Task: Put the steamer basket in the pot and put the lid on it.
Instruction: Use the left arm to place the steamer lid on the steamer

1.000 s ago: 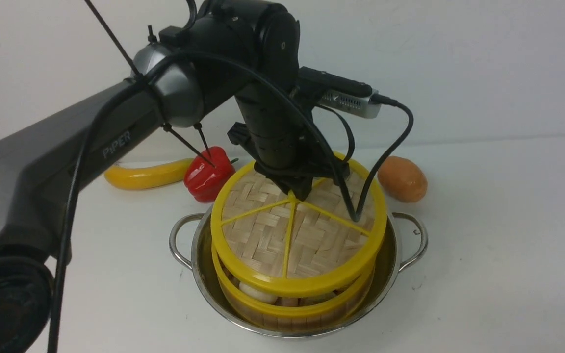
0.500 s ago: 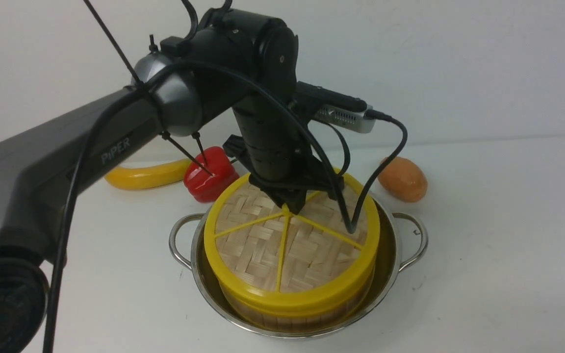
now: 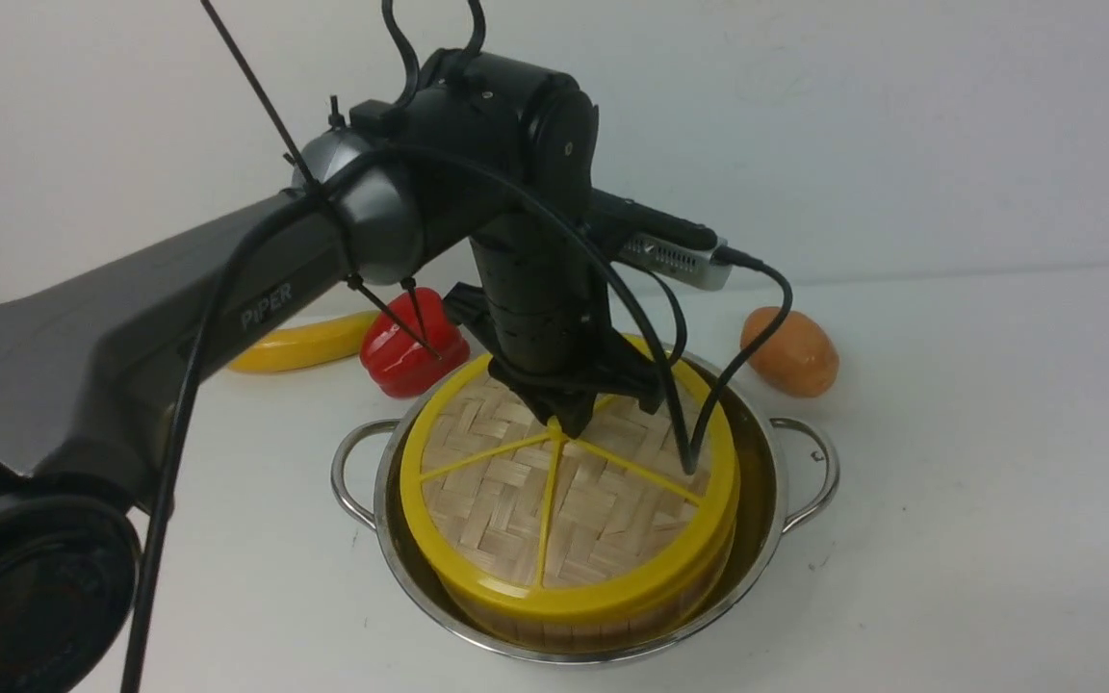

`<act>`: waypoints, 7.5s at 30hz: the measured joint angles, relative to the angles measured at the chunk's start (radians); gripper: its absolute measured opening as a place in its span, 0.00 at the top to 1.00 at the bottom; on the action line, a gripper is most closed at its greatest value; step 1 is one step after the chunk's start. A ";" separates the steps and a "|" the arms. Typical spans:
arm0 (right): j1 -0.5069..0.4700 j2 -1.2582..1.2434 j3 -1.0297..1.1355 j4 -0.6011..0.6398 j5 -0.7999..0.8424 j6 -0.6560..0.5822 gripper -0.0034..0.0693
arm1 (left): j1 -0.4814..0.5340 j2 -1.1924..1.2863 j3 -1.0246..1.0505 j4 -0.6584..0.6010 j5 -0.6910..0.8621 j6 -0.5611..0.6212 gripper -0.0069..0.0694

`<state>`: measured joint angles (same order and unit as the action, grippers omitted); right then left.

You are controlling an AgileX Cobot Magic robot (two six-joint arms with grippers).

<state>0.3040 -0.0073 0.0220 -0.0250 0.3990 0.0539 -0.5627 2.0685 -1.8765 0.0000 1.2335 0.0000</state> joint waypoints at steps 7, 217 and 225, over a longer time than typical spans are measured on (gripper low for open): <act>0.010 0.000 0.000 0.000 0.000 0.000 0.62 | 0.000 0.000 -0.002 0.000 0.000 0.000 0.75; 0.062 0.000 0.000 0.001 0.000 0.000 0.62 | 0.001 -0.118 0.105 -0.068 -0.008 -0.013 0.54; 0.099 0.000 0.000 0.001 0.000 0.000 0.62 | 0.001 -0.145 0.105 -0.041 -0.004 -0.013 0.54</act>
<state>0.4028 -0.0073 0.0220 -0.0241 0.3990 0.0539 -0.5621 1.9239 -1.7718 -0.0407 1.2292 -0.0128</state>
